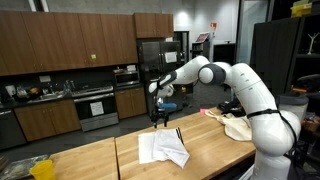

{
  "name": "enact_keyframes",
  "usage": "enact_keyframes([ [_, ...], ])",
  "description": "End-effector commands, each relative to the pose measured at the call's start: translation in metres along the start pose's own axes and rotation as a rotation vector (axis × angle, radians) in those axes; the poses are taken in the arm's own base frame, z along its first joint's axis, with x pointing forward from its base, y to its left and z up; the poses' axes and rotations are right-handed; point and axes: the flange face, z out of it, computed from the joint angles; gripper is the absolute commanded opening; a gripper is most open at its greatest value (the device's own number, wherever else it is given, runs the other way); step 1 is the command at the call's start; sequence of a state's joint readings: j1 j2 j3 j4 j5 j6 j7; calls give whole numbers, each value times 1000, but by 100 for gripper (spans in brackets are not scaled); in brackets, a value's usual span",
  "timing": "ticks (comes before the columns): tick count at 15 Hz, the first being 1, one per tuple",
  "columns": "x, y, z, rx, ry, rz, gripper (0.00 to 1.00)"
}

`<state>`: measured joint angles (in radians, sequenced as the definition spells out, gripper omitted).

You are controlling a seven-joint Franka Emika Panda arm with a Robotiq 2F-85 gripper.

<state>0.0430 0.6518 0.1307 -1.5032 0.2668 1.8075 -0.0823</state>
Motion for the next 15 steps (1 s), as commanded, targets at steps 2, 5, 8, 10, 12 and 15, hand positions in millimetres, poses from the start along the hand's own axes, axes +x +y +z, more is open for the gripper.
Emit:
enact_keyframes([
  [2,5,-22,25,17,-69,-90,100],
  [5,12,-35,42,30,-109,-141,100],
  [8,13,-32,38,34,-110,-147,100],
  [10,14,-30,35,35,-107,-147,100],
  [12,14,-30,35,35,-107,-147,100],
  [15,14,-31,35,35,-107,-148,100],
])
